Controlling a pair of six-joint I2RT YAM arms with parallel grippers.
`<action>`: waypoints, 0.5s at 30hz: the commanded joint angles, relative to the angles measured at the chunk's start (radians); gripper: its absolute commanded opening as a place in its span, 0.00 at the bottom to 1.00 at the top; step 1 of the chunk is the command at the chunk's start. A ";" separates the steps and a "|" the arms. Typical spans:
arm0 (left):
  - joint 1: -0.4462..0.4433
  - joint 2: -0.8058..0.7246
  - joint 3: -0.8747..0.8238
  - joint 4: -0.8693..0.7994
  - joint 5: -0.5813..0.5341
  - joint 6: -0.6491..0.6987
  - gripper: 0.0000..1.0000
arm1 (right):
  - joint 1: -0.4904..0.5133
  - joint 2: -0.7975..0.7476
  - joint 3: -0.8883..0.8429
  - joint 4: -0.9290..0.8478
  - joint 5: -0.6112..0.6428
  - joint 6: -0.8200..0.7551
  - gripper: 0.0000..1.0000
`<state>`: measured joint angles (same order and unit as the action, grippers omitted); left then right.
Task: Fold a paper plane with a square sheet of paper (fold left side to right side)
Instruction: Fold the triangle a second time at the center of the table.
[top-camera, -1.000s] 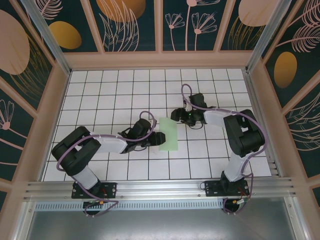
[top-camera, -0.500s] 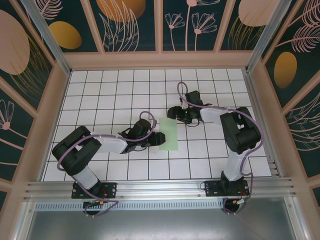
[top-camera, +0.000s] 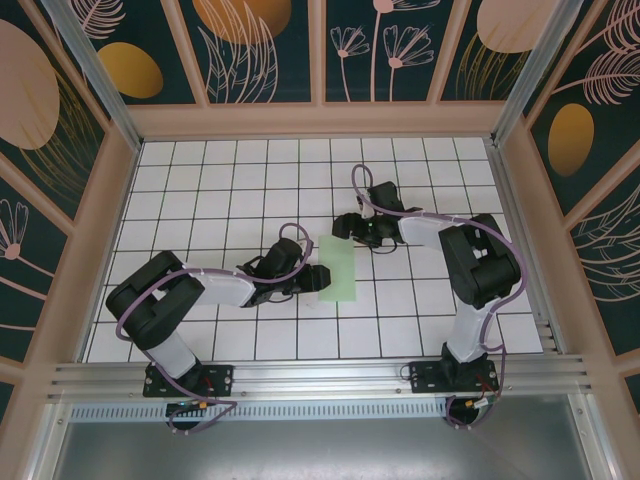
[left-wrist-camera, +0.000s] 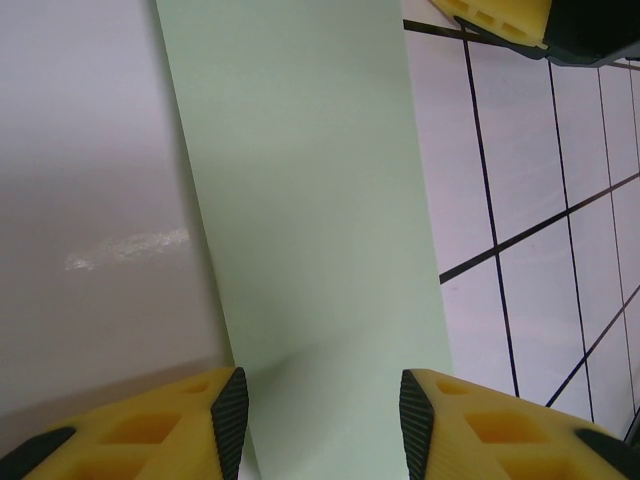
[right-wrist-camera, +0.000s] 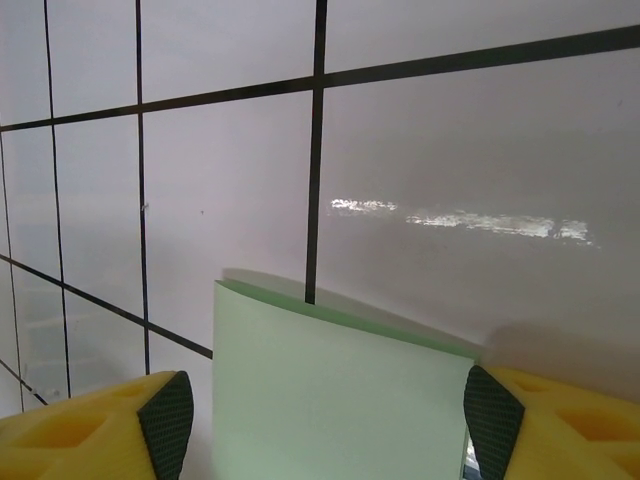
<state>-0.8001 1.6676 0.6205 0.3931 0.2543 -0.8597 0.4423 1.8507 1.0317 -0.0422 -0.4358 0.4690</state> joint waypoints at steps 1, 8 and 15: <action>-0.007 0.015 -0.011 0.016 0.000 -0.013 0.47 | 0.007 0.012 0.047 -0.010 0.025 -0.029 0.76; -0.008 0.018 -0.010 0.020 0.004 -0.014 0.47 | 0.008 0.034 0.066 -0.029 0.046 -0.039 0.78; -0.007 0.014 -0.010 0.020 0.004 -0.013 0.47 | 0.007 0.033 0.070 -0.038 0.065 -0.044 0.80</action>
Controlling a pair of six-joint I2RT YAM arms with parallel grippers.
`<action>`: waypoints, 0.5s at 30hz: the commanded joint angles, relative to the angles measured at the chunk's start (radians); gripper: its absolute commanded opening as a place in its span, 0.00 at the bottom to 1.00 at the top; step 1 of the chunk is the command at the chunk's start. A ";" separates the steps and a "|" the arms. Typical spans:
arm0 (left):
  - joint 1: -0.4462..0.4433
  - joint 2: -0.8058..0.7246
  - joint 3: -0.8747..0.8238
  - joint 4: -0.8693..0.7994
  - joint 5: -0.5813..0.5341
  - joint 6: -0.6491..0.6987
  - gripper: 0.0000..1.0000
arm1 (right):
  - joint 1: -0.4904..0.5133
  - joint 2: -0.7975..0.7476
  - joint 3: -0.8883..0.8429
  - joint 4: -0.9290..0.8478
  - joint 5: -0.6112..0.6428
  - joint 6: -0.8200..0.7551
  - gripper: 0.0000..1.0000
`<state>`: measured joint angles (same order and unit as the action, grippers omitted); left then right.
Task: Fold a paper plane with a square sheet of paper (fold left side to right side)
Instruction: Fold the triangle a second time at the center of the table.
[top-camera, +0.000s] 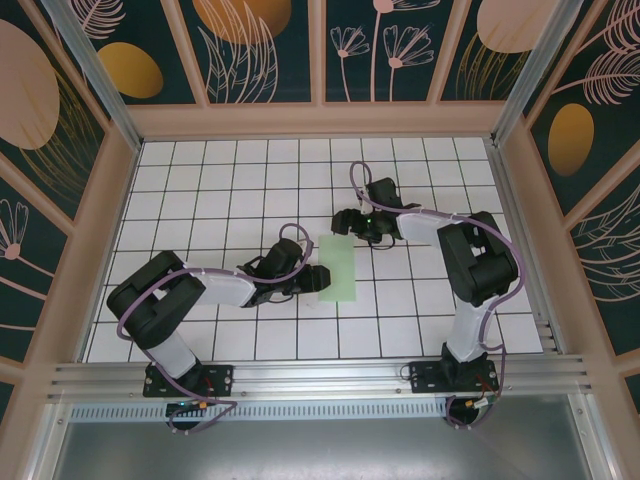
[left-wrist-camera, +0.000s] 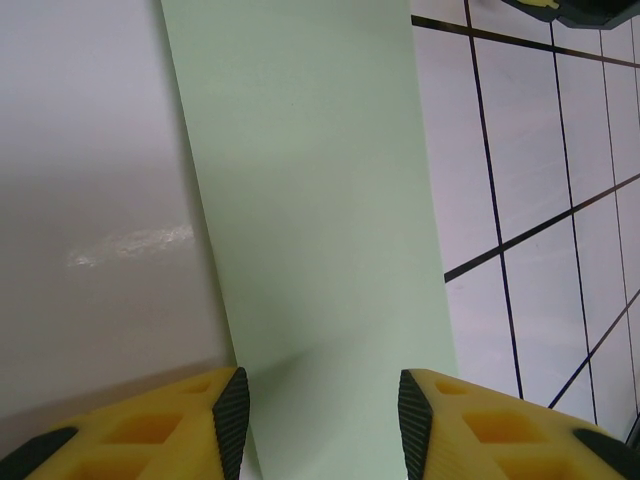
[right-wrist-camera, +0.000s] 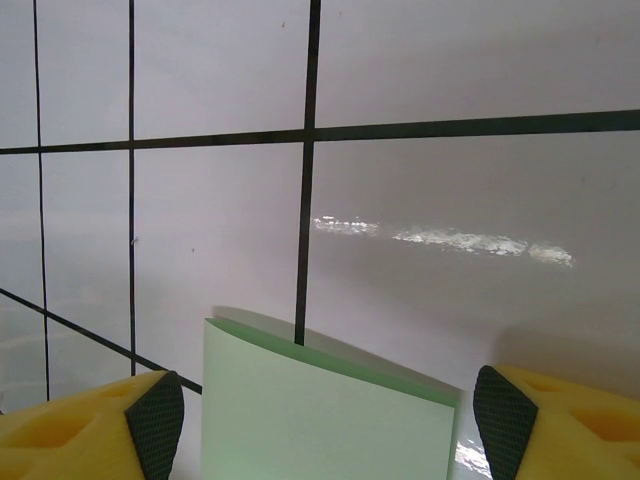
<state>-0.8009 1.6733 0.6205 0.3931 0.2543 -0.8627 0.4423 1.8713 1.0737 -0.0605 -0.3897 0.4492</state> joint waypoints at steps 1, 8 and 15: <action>-0.007 0.007 -0.010 0.020 0.003 -0.010 0.46 | 0.007 0.012 0.028 -0.022 0.021 -0.026 0.80; -0.007 -0.077 -0.006 -0.007 -0.018 0.002 0.46 | 0.007 -0.012 0.025 -0.033 0.042 -0.031 0.80; -0.007 -0.073 0.004 -0.019 -0.005 0.013 0.46 | 0.008 -0.015 0.026 -0.037 0.037 -0.029 0.80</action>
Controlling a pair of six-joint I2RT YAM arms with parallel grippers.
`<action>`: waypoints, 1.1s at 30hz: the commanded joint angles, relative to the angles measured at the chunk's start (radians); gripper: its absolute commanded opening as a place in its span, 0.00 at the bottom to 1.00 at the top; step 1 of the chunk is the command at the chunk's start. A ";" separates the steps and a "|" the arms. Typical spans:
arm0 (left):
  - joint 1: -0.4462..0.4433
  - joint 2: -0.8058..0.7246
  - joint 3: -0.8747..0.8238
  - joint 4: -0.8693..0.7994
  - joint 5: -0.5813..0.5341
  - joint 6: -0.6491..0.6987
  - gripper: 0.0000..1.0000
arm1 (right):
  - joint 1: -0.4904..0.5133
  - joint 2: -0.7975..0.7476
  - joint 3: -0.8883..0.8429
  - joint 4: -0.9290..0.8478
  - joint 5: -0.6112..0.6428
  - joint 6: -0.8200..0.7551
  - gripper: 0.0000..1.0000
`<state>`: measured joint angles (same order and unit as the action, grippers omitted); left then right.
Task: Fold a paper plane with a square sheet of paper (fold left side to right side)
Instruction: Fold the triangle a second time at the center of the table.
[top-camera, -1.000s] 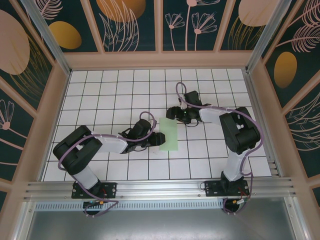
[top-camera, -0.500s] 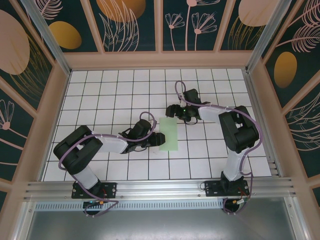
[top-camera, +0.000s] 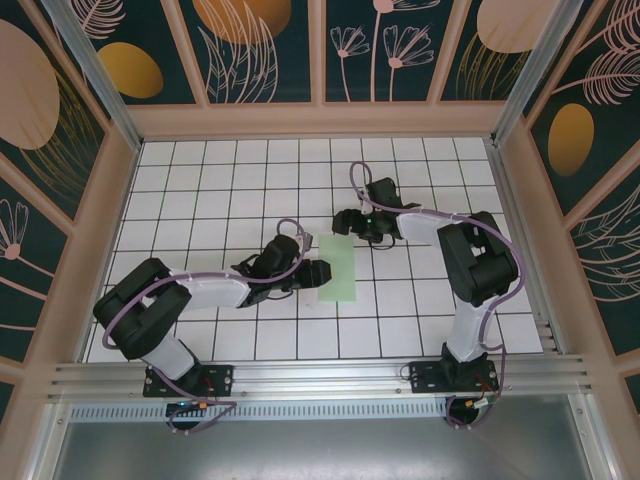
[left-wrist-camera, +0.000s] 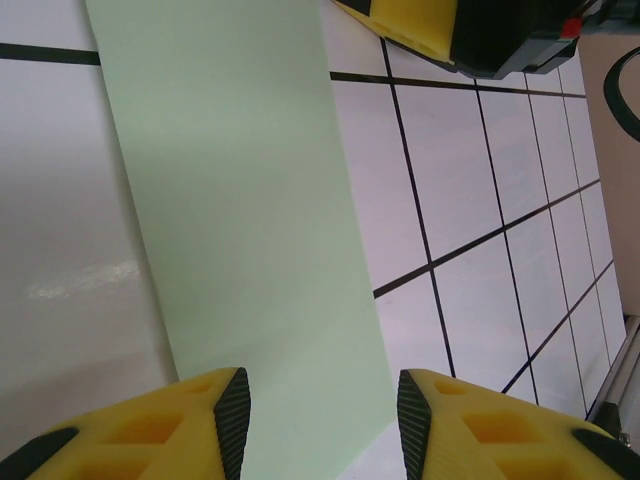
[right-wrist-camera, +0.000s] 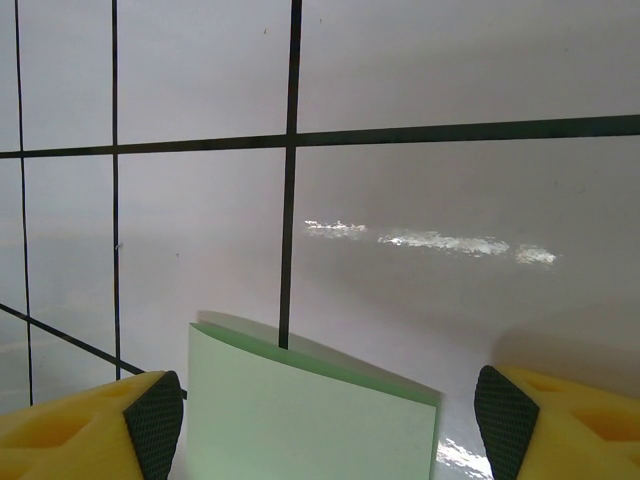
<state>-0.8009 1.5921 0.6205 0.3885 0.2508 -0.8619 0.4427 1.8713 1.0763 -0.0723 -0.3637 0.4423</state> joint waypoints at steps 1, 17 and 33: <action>-0.007 0.017 0.007 -0.012 0.002 0.012 0.46 | 0.007 -0.015 0.024 -0.024 0.010 -0.022 0.80; -0.048 0.151 0.135 -0.206 -0.083 0.056 0.46 | 0.007 -0.028 0.027 -0.052 0.017 -0.024 0.80; -0.057 0.152 0.133 -0.195 -0.086 0.052 0.45 | 0.007 -0.028 0.004 -0.001 -0.059 -0.003 0.80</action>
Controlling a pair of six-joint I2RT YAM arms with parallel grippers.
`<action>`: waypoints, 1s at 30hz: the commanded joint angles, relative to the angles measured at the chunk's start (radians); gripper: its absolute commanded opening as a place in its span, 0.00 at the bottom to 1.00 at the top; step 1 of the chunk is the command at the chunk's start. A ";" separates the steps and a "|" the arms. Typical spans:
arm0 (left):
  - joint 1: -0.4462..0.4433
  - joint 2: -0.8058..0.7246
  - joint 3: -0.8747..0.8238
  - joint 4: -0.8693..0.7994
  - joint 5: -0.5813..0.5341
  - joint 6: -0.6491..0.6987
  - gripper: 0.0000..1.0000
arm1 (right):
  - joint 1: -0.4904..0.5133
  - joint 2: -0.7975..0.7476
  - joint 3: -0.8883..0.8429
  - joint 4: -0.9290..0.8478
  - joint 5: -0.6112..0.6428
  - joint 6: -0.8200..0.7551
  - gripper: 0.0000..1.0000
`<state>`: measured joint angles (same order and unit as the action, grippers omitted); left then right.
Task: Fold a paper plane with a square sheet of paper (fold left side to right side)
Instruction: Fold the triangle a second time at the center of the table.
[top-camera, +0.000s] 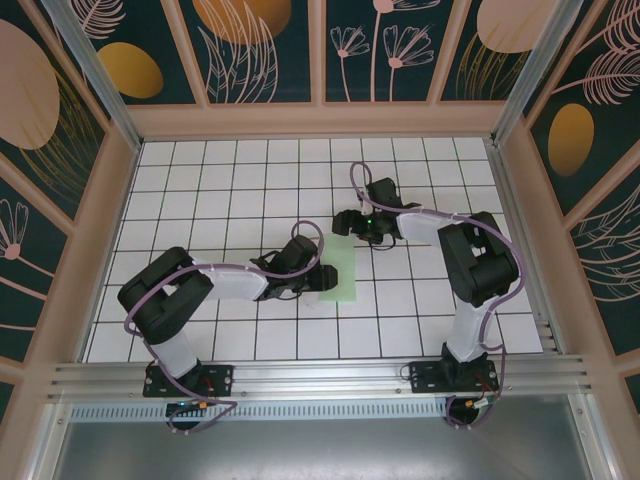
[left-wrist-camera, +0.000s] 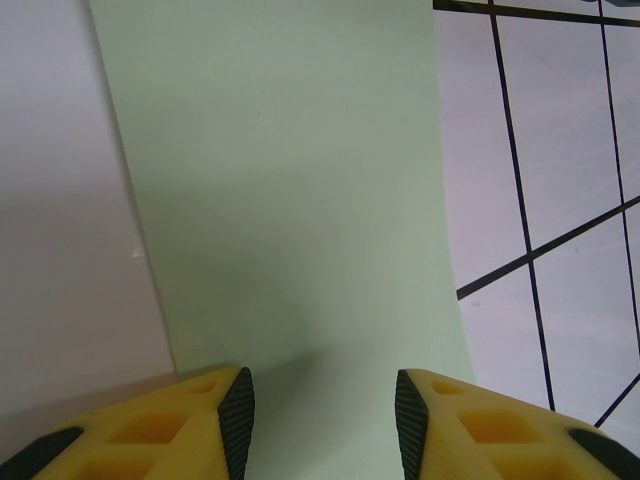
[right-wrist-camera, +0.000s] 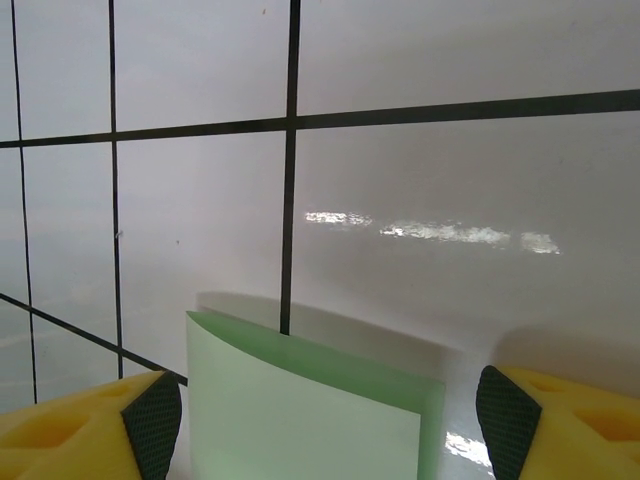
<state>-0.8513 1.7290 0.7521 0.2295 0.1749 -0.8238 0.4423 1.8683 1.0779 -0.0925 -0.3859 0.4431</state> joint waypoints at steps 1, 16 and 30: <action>-0.008 0.015 0.001 -0.034 -0.009 0.012 0.45 | 0.008 -0.024 0.002 0.021 -0.041 -0.002 0.80; -0.010 0.012 -0.002 -0.018 -0.006 0.011 0.45 | 0.009 -0.059 -0.062 0.060 -0.091 0.005 0.69; -0.012 -0.009 -0.018 0.001 -0.006 0.005 0.46 | 0.009 -0.118 -0.136 0.086 -0.130 0.002 0.56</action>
<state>-0.8551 1.7290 0.7517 0.2325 0.1741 -0.8238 0.4454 1.7863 0.9653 -0.0288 -0.4873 0.4503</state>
